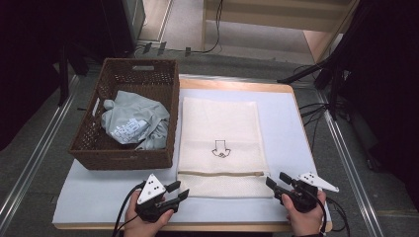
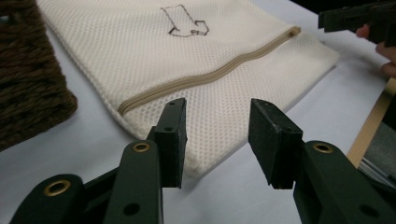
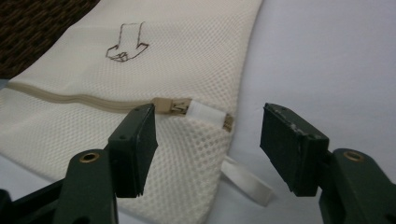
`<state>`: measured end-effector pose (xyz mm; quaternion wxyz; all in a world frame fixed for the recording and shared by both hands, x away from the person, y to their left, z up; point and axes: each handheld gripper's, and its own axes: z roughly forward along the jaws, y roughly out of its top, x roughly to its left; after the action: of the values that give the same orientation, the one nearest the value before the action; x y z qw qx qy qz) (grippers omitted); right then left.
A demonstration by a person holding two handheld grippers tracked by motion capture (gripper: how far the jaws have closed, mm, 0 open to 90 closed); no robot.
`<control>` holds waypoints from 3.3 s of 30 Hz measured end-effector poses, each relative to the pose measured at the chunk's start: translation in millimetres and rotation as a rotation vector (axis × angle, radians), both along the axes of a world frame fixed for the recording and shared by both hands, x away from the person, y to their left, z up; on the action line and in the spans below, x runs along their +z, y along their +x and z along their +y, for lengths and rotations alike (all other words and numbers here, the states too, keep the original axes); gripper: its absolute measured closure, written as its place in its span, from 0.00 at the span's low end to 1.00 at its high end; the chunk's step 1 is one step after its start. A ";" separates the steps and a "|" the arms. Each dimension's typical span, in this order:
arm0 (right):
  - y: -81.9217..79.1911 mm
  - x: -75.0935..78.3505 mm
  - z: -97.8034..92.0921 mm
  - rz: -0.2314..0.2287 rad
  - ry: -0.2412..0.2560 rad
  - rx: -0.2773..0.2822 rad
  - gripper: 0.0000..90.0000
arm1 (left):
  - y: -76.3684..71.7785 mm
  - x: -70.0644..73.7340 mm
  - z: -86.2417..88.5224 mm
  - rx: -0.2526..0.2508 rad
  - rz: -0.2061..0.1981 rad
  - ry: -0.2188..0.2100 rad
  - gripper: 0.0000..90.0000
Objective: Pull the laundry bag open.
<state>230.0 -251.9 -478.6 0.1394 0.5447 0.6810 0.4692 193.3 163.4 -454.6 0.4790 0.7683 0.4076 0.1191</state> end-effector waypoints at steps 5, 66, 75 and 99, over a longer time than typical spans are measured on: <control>-1.2 4.8 6.7 0.001 -0.026 0.024 0.32 | 4.7 1.5 -16.0 -0.033 0.008 0.010 0.67; 1.0 -0.1 8.2 -0.039 0.277 0.077 0.80 | 69.3 -28.5 -179.6 -0.204 0.143 0.120 0.93; 7.1 -5.8 5.8 0.006 0.327 0.084 0.79 | 69.3 -28.6 -179.6 -0.205 0.143 0.119 0.93; 7.7 -4.0 12.0 -0.028 0.167 0.056 0.93 | 86.5 -19.0 -171.6 -0.180 0.234 -0.128 0.77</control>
<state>237.7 -239.9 -482.6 0.0897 0.5287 0.6523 0.5358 279.8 -8.2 -473.6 0.4847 0.7784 0.3970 -0.0409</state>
